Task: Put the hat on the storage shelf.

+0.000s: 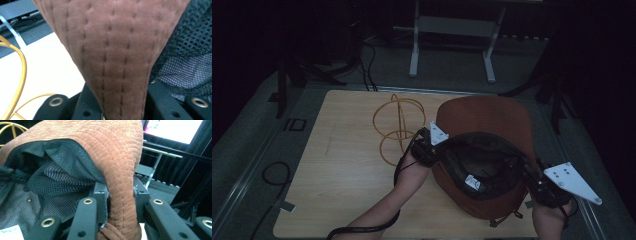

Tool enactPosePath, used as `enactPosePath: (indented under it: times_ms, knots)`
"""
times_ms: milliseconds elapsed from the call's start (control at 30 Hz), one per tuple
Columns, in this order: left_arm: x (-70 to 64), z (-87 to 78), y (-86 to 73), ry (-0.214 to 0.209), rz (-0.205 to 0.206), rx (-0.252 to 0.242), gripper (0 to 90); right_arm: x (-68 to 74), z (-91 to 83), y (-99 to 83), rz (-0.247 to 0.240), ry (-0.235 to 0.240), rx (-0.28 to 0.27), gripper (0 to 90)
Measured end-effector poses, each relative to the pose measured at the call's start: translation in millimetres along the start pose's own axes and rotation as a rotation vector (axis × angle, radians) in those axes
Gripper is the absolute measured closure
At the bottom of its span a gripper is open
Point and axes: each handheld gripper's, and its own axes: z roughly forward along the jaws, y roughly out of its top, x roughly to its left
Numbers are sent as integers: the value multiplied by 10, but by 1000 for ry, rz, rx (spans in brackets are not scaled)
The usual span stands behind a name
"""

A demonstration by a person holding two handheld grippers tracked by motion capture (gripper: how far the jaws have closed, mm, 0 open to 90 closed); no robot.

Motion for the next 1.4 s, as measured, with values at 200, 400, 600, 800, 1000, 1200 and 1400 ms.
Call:
enactPosePath:
  times_ms: [200,400,600,800,1000,1200,1400]
  knots:
    - [-11,-10,38,72,46,-27,848,27,-70,-161,33,40,11,706]
    - [-52,-28,110,111,79,-43,853,35,-132,-295,62,61,24,689]
    - [-84,-43,129,144,125,-62,852,28,-162,-383,89,103,44,636]
    - [-86,-109,149,190,136,-124,852,20,-185,-376,81,147,42,535]
    - [-15,-160,165,202,124,-189,852,20,-280,-291,69,245,31,474]
    - [52,-189,120,217,115,-256,851,-103,-382,-301,100,459,37,510]
    - [24,-228,46,233,156,-312,856,-319,-416,-314,114,555,13,537]
